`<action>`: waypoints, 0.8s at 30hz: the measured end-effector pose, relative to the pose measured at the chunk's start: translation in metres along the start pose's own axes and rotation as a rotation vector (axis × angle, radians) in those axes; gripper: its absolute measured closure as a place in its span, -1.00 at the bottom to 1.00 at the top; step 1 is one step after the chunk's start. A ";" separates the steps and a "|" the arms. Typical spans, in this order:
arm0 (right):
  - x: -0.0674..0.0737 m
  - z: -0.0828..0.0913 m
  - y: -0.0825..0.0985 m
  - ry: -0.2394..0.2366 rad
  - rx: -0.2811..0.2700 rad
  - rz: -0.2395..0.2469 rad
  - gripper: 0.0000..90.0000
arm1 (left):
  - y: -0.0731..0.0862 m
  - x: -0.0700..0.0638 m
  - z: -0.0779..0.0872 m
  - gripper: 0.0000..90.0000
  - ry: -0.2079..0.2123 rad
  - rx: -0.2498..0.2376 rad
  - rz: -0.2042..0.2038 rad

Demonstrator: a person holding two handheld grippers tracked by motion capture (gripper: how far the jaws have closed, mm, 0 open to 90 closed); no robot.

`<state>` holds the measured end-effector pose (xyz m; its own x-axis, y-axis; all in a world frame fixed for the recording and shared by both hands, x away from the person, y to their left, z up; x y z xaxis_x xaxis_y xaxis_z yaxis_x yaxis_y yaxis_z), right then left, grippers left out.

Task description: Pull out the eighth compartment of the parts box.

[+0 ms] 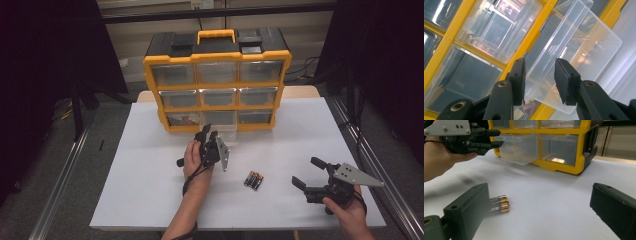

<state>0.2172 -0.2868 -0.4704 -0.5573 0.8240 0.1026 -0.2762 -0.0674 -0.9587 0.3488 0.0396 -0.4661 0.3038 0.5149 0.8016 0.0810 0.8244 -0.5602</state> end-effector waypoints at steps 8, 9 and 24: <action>0.001 0.000 0.000 -0.003 0.003 0.004 -0.95 | -0.001 -0.002 0.005 0.37 -0.001 -0.014 -0.002; 0.001 0.000 0.000 -0.003 0.003 0.003 -0.95 | -0.001 -0.002 0.005 0.37 -0.003 -0.011 -0.003; 0.001 -0.001 0.000 -0.003 -0.001 0.006 -0.95 | 0.000 -0.005 0.012 0.35 0.003 -0.004 -0.003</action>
Point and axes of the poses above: each handheld gripper's, and its own axes: z roughly backward along the jaws, y roughly out of its underside, x roughly to its left, the point moved 2 cm from there along -z, roughly forward along the jaws, and after that the axes turned 3 degrees about x, right-handed, at the moved point
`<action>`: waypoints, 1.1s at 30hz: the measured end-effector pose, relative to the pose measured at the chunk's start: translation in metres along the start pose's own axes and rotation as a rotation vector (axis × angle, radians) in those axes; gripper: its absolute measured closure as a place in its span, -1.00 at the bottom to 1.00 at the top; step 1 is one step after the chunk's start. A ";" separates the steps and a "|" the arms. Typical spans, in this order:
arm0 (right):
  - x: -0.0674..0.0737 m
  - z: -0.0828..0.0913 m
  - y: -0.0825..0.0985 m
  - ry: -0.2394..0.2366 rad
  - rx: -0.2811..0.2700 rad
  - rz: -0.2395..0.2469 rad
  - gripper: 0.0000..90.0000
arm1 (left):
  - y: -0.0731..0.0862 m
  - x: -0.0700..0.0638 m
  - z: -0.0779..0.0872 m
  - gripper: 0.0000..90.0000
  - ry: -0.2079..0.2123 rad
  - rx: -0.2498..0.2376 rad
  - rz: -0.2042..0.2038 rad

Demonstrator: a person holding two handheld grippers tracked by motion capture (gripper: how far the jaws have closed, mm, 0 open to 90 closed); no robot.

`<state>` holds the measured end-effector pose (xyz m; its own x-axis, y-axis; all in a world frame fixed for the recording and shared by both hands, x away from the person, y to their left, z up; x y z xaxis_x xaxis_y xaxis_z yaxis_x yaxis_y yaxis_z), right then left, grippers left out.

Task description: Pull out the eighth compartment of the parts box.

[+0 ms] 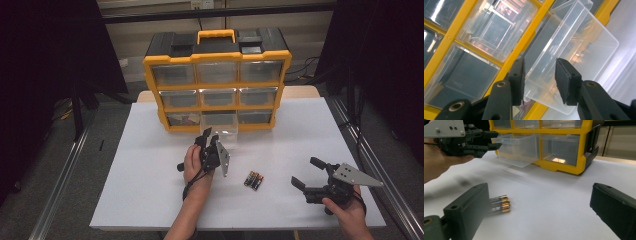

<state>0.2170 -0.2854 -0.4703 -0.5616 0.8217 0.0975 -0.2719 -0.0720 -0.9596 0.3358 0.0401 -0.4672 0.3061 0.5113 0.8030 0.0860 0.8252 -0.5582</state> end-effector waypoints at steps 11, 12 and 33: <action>0.001 -0.001 0.000 0.000 0.001 -0.009 -0.95 | 0.007 0.000 0.000 0.17 0.029 -0.011 0.176; 0.001 -0.001 0.000 0.002 0.000 -0.010 -0.95 | 0.008 0.001 0.000 0.12 0.025 -0.013 0.200; 0.003 -0.002 0.000 -0.005 0.008 0.005 -0.95 | 0.026 0.003 0.004 -0.49 0.134 -0.023 0.678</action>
Point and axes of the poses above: each handheld gripper's, and its own axes: z roughly backward along the jaws, y roughly out of its underside, x roughly to its left, the point moved 2 cm from there along -z, roughly forward along the jaws, and after that the axes turned 3 degrees about x, right-handed, at the moved point
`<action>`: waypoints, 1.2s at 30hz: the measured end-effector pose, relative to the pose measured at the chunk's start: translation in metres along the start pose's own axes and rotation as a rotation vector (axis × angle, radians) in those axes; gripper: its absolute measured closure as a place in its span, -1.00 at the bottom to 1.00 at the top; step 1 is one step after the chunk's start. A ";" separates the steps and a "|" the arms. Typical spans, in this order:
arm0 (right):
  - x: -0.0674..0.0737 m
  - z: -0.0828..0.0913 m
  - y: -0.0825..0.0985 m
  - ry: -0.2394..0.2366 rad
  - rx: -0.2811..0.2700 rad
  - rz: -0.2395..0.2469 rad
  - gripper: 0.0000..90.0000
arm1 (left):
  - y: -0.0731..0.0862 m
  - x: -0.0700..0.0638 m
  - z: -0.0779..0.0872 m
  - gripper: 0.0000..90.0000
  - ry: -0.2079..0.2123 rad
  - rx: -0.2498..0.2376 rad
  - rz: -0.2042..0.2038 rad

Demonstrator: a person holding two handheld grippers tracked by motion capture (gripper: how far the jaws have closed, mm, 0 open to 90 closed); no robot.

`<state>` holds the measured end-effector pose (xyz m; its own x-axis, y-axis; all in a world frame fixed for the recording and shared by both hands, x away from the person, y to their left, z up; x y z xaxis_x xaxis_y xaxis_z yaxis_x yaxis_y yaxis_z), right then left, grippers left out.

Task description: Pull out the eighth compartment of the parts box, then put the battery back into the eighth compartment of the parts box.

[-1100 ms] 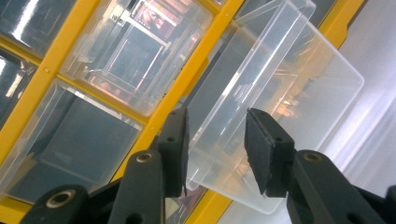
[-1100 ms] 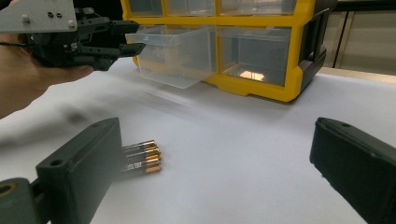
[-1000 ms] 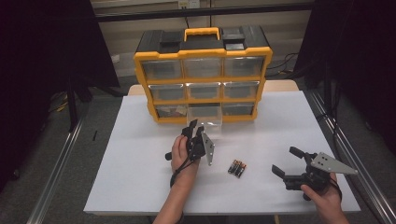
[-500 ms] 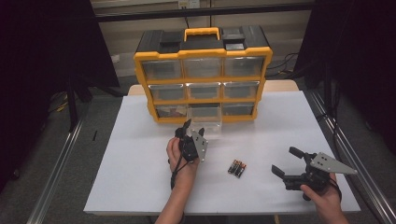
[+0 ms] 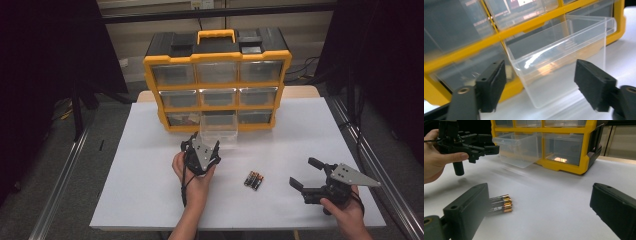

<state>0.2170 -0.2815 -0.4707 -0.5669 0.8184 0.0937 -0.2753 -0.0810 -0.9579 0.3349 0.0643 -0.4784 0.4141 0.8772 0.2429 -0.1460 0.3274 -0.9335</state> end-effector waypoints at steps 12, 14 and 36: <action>0.000 -0.001 0.001 0.009 0.001 -0.002 -0.95 | 0.005 0.011 0.005 -0.72 0.161 0.034 0.201; -0.001 -0.001 0.001 0.007 0.004 0.002 -0.95 | 0.006 0.013 0.006 -0.79 0.198 0.039 0.236; -0.002 0.001 0.000 0.006 -0.001 0.001 -0.95 | -0.006 -0.003 0.019 -0.84 0.474 0.137 0.183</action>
Point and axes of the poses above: each handheld gripper's, and its own axes: z roughly backward along the jaws, y roughly out of its underside, x roughly to its left, the point moved 2 cm from there along -z, roughly forward along the jaws, and after that the axes turned 3 degrees about x, right-handed, at the moved point
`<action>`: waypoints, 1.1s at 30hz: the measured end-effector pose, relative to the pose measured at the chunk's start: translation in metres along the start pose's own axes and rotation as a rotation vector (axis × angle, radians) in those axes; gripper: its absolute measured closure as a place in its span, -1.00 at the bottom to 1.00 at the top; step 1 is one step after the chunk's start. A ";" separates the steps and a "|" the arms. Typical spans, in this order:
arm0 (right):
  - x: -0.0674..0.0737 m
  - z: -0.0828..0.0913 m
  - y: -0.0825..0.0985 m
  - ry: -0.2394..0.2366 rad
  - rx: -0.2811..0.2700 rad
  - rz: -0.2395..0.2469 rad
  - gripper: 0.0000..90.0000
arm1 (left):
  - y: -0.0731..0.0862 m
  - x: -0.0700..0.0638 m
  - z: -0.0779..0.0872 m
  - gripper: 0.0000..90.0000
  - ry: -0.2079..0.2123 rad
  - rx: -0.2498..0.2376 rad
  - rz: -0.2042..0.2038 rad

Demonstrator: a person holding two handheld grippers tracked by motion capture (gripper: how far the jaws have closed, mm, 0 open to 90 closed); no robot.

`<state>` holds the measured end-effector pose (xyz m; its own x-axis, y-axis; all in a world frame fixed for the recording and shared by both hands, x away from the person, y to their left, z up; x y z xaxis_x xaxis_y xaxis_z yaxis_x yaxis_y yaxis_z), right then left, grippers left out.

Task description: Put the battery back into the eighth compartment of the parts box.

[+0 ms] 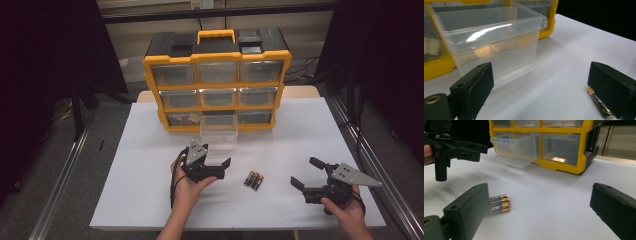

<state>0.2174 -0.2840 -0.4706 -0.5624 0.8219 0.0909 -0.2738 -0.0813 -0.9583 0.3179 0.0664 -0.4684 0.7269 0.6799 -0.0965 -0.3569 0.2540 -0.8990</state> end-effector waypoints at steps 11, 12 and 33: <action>-0.001 0.002 -0.001 0.007 -0.004 -0.001 -0.95 | -0.005 -0.017 -0.009 -0.71 0.106 0.095 -0.021; -0.001 0.003 -0.001 0.007 -0.004 0.000 -0.95 | -0.005 -0.018 -0.011 -0.71 0.113 0.103 -0.024; -0.001 0.003 0.001 0.016 -0.002 -0.003 -0.95 | 0.003 -0.033 -0.029 -0.08 0.256 0.244 -0.008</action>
<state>0.2150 -0.2864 -0.4703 -0.5489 0.8310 0.0899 -0.2741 -0.0773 -0.9586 0.3100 0.0253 -0.4800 0.8424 0.4911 -0.2217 -0.4582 0.4364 -0.7743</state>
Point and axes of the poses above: each handheld gripper's, and its own axes: z roughly backward along the jaws, y roughly out of its underside, x roughly to its left, the point moved 2 cm from there along -z, roughly forward along the jaws, and after that the axes turned 3 degrees about x, right-handed, at the moved point
